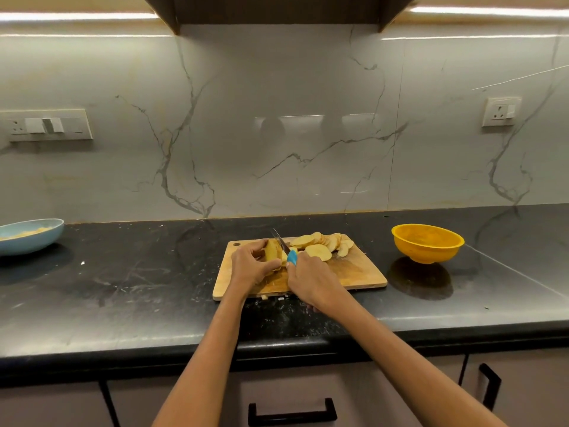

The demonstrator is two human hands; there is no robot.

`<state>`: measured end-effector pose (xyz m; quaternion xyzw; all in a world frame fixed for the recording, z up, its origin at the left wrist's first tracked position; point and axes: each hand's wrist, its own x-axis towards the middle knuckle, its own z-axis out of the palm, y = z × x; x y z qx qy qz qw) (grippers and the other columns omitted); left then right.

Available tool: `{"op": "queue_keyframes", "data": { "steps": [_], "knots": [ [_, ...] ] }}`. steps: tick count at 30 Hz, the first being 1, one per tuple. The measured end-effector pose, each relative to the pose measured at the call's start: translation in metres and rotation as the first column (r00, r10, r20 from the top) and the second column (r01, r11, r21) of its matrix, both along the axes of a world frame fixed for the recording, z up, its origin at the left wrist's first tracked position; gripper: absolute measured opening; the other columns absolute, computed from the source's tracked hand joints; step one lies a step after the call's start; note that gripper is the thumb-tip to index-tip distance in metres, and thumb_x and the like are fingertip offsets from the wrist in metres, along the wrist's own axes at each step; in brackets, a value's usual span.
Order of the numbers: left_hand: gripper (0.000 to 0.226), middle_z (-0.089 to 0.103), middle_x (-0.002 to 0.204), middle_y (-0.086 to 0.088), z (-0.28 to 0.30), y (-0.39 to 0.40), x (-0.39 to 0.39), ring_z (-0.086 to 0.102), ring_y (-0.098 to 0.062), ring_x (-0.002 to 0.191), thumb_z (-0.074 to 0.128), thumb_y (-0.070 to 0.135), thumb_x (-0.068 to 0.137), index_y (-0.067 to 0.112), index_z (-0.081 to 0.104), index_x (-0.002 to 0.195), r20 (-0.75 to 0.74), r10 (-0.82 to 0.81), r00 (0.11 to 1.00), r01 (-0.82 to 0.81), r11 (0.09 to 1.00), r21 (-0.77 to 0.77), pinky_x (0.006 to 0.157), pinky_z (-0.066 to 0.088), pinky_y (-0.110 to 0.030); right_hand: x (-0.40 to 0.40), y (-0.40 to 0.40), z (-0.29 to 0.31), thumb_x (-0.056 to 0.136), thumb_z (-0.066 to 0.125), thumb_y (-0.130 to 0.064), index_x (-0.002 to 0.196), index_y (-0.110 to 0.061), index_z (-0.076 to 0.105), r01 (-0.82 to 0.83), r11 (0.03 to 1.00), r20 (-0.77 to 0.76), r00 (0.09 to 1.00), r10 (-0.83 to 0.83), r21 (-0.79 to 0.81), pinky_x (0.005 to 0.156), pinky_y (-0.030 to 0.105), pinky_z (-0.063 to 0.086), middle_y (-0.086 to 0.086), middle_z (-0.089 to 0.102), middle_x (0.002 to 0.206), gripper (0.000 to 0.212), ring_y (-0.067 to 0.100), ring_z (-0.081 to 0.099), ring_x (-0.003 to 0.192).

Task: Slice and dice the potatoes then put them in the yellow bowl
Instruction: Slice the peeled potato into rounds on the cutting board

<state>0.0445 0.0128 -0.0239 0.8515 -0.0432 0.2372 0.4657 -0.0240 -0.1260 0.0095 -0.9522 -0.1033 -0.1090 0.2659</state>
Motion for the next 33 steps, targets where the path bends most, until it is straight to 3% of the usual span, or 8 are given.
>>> {"op": "queue_keyframes", "data": {
  "steps": [9, 13, 19, 24, 33],
  "knots": [
    [0.068, 0.057, 0.129, -0.011, -0.001, 0.001, -0.001, 0.056, -0.021, 0.114, 0.081, 0.027, 0.070, 0.007, 0.053, 0.129, 0.021, -0.024, 0.999, 0.024, 1.000, 0.009, 0.091, 0.047, -0.028, 0.007, 0.005, 0.001, 0.101, 0.042, -0.028, 0.117, -0.004, 0.050, -0.002, 1.000, -0.035, 0.999, 0.003, 0.018, 0.058, 0.020, 0.039, 0.001, 0.055, 0.086, 0.030, 0.011, 0.055, 0.075],
    [0.067, 0.058, 0.128, -0.011, -0.001, 0.003, -0.001, 0.057, -0.021, 0.113, 0.079, 0.031, 0.071, 0.008, 0.054, 0.129, 0.031, -0.010, 0.999, 0.010, 1.000, 0.015, 0.090, 0.047, -0.026, 0.019, 0.009, 0.002, 0.101, 0.042, -0.028, 0.119, -0.002, 0.050, -0.034, 0.999, -0.065, 0.997, 0.036, 0.026, 0.055, 0.019, 0.039, 0.000, 0.055, 0.080, 0.032, 0.009, 0.055, 0.068],
    [0.065, 0.058, 0.129, -0.012, -0.001, 0.002, 0.002, 0.056, -0.022, 0.113, 0.078, 0.028, 0.073, 0.007, 0.053, 0.129, 0.045, -0.018, 0.999, 0.015, 0.998, 0.059, 0.096, 0.048, -0.035, 0.009, -0.004, -0.012, 0.102, 0.037, -0.031, 0.120, -0.005, 0.047, -0.045, 0.999, -0.049, 0.998, 0.043, -0.025, 0.057, 0.019, 0.039, -0.001, 0.052, 0.083, 0.032, 0.006, 0.048, 0.063],
    [0.065, 0.057, 0.129, -0.011, -0.002, 0.001, 0.000, 0.055, -0.020, 0.114, 0.080, 0.026, 0.071, 0.008, 0.055, 0.128, 0.063, -0.041, 0.997, 0.038, 0.998, 0.055, 0.090, 0.045, -0.024, 0.019, 0.002, -0.006, 0.103, 0.036, -0.030, 0.116, -0.002, 0.051, -0.048, 0.999, -0.044, 0.998, 0.048, -0.003, 0.051, 0.018, 0.035, -0.004, 0.049, 0.073, 0.034, 0.006, 0.049, 0.061],
    [0.066, 0.059, 0.127, -0.011, -0.002, 0.001, 0.000, 0.055, -0.020, 0.114, 0.082, 0.023, 0.068, 0.008, 0.056, 0.126, 0.077, -0.075, 0.994, 0.069, 0.995, 0.075, 0.095, 0.046, -0.028, 0.014, -0.006, -0.010, 0.103, 0.035, -0.030, 0.115, -0.003, 0.046, -0.060, 0.998, -0.146, 0.987, 0.062, 0.013, 0.048, 0.018, 0.042, 0.001, 0.055, 0.076, 0.031, 0.009, 0.055, 0.055]
  ]
}}
